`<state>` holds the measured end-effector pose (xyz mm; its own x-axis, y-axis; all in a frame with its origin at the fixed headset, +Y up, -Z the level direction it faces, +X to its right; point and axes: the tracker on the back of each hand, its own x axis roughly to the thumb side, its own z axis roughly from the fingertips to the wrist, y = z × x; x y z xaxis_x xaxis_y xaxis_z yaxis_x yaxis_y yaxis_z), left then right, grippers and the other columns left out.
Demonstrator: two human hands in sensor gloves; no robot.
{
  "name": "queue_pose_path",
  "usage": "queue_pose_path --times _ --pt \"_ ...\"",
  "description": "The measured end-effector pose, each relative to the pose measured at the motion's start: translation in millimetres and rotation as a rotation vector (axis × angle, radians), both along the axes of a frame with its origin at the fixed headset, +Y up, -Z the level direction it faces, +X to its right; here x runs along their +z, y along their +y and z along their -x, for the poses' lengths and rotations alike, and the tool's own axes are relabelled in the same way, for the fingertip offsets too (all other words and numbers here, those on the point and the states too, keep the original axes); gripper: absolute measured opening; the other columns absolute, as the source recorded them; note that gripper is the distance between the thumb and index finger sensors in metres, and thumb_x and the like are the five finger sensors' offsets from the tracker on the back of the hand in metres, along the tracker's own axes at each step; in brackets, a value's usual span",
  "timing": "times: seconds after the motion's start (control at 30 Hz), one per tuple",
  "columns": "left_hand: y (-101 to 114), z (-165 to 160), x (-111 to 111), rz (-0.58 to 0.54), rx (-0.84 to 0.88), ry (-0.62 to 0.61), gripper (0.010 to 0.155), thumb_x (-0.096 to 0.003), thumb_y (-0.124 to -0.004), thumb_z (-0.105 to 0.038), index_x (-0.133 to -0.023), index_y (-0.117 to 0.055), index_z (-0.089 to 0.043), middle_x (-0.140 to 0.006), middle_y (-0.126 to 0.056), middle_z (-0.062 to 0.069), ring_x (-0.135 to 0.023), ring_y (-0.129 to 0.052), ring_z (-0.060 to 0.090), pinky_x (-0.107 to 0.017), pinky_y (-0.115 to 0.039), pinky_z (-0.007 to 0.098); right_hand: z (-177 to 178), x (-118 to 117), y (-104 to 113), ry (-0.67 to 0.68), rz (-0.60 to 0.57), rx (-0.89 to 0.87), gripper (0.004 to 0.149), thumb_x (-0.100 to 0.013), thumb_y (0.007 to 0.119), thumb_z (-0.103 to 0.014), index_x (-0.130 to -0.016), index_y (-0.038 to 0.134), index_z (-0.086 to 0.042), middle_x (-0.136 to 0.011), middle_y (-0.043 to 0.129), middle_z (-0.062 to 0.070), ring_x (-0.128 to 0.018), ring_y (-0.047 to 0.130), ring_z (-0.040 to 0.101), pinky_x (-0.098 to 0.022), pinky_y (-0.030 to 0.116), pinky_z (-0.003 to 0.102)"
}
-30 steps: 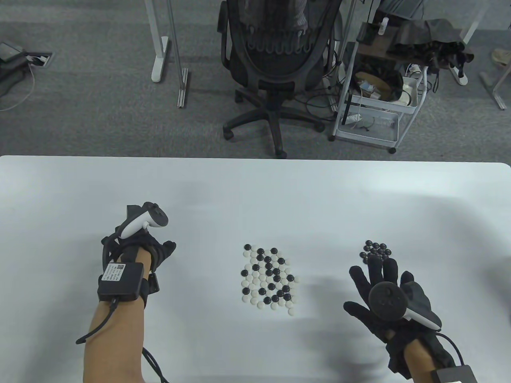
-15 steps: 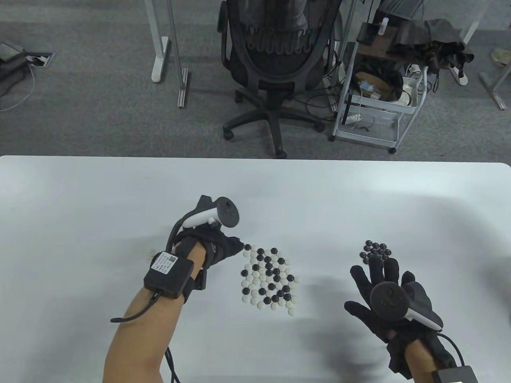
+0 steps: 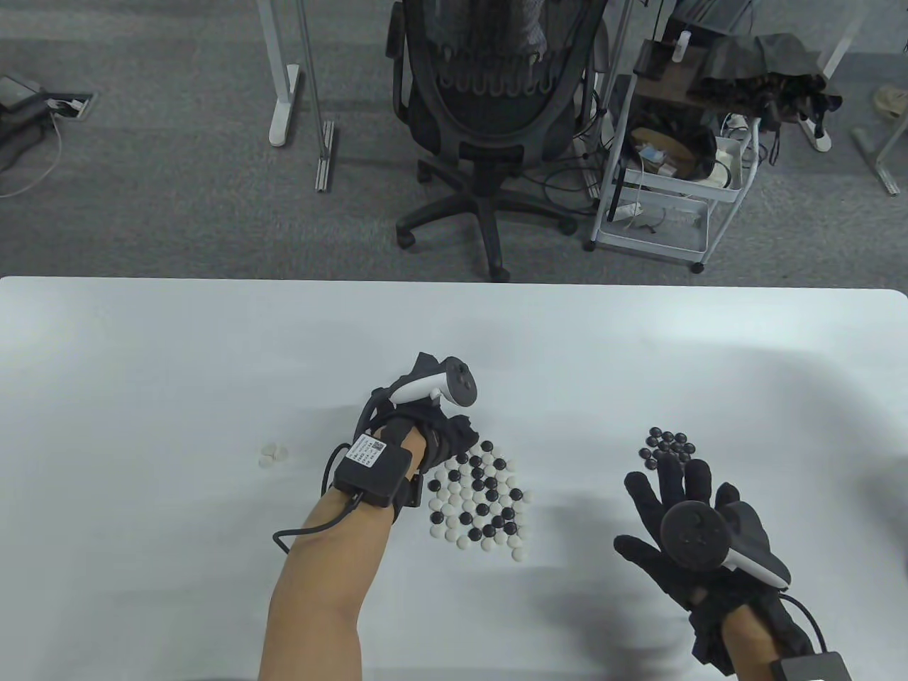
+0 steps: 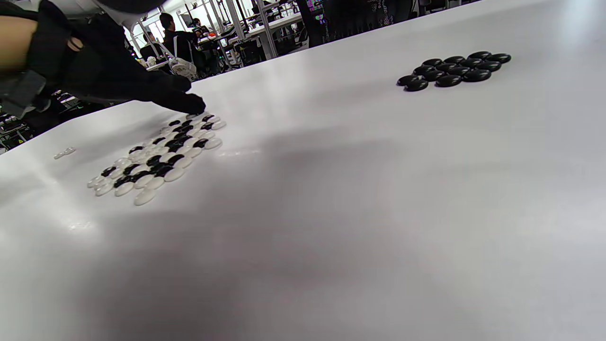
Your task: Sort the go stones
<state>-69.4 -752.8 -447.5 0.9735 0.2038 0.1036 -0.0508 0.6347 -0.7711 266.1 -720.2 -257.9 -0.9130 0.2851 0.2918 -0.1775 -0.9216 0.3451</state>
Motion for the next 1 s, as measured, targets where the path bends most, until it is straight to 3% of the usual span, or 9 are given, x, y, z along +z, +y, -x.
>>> queue_pose_path --times 0.23,0.37,0.57,1.0 --pt "4.3 60.8 -9.0 0.020 -0.004 0.182 0.068 -0.0542 -0.040 -0.050 -0.119 -0.045 -0.028 -0.114 0.018 0.024 -0.093 0.021 0.055 -0.058 0.006 0.083 -3.8 1.6 4.4 -0.012 -0.009 -0.018 0.084 -0.054 0.051 -0.057 -0.114 0.015 -0.010 -0.106 -0.008 0.034 -0.086 -0.012 0.059 -0.049 0.000 0.080" --pt "5.8 110.5 0.7 0.040 -0.016 0.293 0.068 -0.0545 -0.041 -0.049 -0.118 -0.044 -0.027 -0.113 0.019 0.025 -0.093 0.021 0.056 -0.057 0.006 0.083 -3.3 1.1 4.1 -0.008 0.001 -0.018 0.084 -0.054 0.051 -0.057 -0.114 0.015 -0.010 -0.106 -0.008 0.034 -0.086 -0.012 0.059 -0.049 0.000 0.080" --pt "6.5 159.6 18.5 0.033 -0.029 0.391 0.067 -0.0548 -0.041 -0.048 -0.118 -0.046 -0.025 -0.113 0.018 0.026 -0.093 0.021 0.056 -0.057 0.006 0.083 0.4 1.4 3.0 0.002 0.007 -0.006 0.084 -0.054 0.051 -0.057 -0.114 0.015 -0.010 -0.106 -0.008 0.034 -0.086 -0.012 0.059 -0.049 0.000 0.080" --pt "8.7 197.5 39.8 0.037 -0.066 0.462 0.069 -0.0547 -0.042 -0.049 -0.118 -0.047 -0.024 -0.113 0.018 0.026 -0.093 0.021 0.056 -0.057 0.006 0.082 1.5 1.4 3.1 0.004 0.015 -0.003 0.084 -0.054 0.051 -0.057 -0.114 0.015 -0.010 -0.106 -0.008 0.034 -0.086 -0.012 0.059 -0.049 0.000 0.080"
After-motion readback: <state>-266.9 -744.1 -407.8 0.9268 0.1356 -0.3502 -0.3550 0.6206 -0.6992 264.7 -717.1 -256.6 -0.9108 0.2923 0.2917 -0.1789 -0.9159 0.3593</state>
